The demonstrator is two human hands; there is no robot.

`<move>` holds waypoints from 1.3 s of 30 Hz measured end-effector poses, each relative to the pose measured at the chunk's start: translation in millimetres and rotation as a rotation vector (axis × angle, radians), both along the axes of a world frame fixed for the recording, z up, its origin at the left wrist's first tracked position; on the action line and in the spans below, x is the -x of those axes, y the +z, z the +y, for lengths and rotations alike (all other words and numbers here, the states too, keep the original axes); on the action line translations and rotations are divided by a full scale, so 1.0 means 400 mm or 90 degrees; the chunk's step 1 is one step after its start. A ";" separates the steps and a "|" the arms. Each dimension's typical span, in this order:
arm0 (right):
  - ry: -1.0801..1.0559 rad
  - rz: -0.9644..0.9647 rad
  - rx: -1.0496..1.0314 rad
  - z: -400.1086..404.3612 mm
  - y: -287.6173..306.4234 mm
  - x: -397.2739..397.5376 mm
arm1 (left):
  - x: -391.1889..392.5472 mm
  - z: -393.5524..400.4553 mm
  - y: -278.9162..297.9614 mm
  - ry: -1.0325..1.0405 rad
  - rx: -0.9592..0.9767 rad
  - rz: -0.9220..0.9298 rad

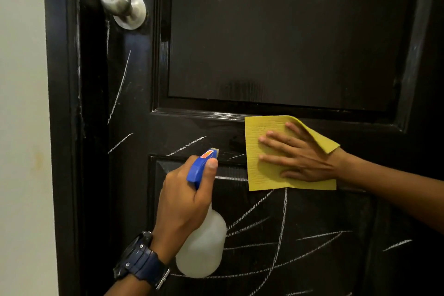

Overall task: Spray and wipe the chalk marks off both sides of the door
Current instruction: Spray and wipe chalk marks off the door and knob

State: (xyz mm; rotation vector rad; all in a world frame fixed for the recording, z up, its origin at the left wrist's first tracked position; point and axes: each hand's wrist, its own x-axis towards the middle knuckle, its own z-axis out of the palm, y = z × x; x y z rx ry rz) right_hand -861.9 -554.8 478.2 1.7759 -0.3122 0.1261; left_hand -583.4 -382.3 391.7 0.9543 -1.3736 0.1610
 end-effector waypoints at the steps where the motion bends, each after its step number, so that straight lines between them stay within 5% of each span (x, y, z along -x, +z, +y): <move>1: 0.002 0.019 0.006 -0.004 0.007 0.001 | -0.002 0.002 0.000 0.001 -0.001 -0.002; 10: 0.015 -0.039 -0.022 0.003 -0.009 -0.054 | -0.036 0.010 -0.002 0.031 -0.019 -0.025; 19: 0.076 -0.122 -0.036 0.025 -0.016 -0.498 | -0.085 0.027 0.009 0.081 0.001 -0.026; 25: 0.069 -0.040 -0.039 0.014 -0.010 -0.305 | -0.128 0.048 0.020 0.069 0.018 0.024; 31: 0.032 -0.101 -0.048 0.023 -0.043 -0.128 | -0.273 0.141 0.004 0.055 0.032 0.092; 39: 0.060 -0.143 -0.029 0.045 -0.044 -0.604 | -0.405 0.177 0.004 0.112 -0.027 -0.030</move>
